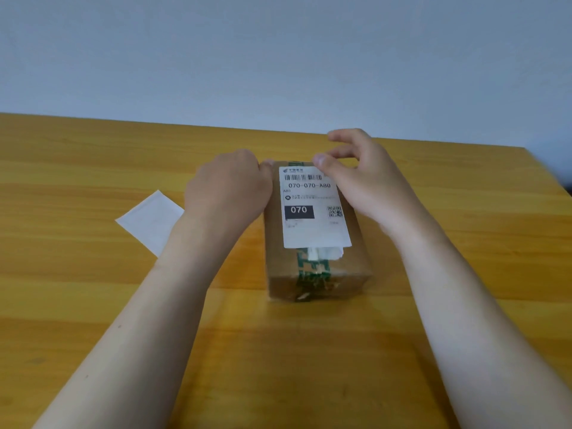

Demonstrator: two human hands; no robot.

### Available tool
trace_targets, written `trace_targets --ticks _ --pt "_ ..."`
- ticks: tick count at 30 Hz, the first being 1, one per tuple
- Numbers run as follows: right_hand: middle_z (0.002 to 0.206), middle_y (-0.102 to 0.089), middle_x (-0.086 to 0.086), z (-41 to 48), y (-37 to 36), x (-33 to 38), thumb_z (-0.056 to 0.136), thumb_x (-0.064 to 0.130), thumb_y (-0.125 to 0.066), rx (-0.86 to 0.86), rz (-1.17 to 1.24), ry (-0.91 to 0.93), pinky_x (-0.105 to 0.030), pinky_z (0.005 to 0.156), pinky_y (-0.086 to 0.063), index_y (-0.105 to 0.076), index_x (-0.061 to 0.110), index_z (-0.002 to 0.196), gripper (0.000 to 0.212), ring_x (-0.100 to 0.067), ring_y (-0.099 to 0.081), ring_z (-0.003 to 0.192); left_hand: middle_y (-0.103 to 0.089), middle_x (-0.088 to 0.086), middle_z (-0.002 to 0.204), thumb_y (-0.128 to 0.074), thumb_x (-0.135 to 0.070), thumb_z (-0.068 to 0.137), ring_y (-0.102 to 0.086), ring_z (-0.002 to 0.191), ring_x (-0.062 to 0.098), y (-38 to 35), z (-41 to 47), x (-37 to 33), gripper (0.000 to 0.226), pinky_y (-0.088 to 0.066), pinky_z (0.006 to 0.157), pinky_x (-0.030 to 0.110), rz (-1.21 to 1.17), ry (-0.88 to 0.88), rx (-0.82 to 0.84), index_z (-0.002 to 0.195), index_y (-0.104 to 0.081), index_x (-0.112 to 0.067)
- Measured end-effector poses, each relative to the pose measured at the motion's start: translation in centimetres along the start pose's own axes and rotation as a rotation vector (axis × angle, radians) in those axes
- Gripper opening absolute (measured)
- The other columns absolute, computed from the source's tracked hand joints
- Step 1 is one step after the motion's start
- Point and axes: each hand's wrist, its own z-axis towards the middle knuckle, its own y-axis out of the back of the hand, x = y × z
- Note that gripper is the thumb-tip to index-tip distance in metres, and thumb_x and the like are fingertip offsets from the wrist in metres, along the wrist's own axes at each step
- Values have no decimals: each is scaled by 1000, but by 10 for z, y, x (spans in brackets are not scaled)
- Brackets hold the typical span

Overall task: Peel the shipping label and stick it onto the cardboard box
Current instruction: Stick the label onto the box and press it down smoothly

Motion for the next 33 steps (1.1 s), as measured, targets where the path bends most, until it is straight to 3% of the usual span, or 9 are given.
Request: trace_targets --ticks 4,7,9,11,14,19,23,27,33 --pt "149 -53 13 2 2 -3 94 51 -71 73 11 -18 -18 84 -39 -42 39 156 69 -6 -53 129 -69 3 90 -42 -66 98 -67 82 29 2 -1 -5 55 -50 66 38 -29 11 73 102 -61 -15" --pt "160 -44 14 1 0 -6 84 54 -82 227 -19 -50 -30 97 -44 -33 39 162 93 -9 -51 132 -71 0 95 -53 -70 93 -68 81 21 3 -3 -6 57 -58 70 43 -111 11 165 110 -59 -16" --pt "161 -43 13 1 -1 -10 70 58 -89 285 -12 -66 -38 111 -46 -31 38 163 111 -13 -53 136 -67 -4 97 -59 -70 89 -64 81 16 5 -5 -7 62 -54 64 38 -102 3 179 117 -54 -15" --pt "158 -48 12 3 -1 -13 59 60 -91 312 1 -79 -42 115 -45 -32 37 163 122 -13 -55 135 -61 -7 105 -62 -68 88 -60 84 17 7 -7 -8 77 -48 62 35 -71 -14 190 138 -43 -14" --pt "150 -54 12 4 -1 -14 57 58 -93 319 4 -79 -41 113 -48 -34 36 161 122 -13 -58 130 -60 -5 113 -65 -65 88 -59 81 13 7 -7 -6 77 -53 61 32 -68 -38 221 143 -40 -18" --pt "121 -56 27 1 0 -12 68 43 -96 339 -7 -86 -31 103 -52 -37 35 159 108 -6 -63 115 -56 -18 93 -72 -57 87 -70 79 11 9 -7 -1 72 -64 63 37 -179 -22 298 142 -42 -22" --pt "119 -61 24 0 0 -9 65 48 -96 294 -35 -79 -29 95 -55 -47 34 149 98 -1 -65 107 -57 -10 102 -72 -54 89 -71 76 13 7 -8 -2 77 -63 57 35 -165 -20 263 153 -36 -29" --pt "120 -61 21 -1 0 -7 65 60 -92 258 -100 -78 -29 89 -54 -53 33 139 88 -1 -64 105 -60 -12 82 -67 -60 89 -71 53 16 6 -8 -4 57 -50 42 25 -61 -14 185 131 -45 -26" --pt "108 -59 14 -3 -4 -2 66 65 -88 236 -189 -78 -32 77 -48 -57 26 119 72 -6 -60 97 -64 -4 80 -64 -59 91 -70 51 23 6 -8 -4 45 -50 45 29 4 -19 167 110 -48 -22"
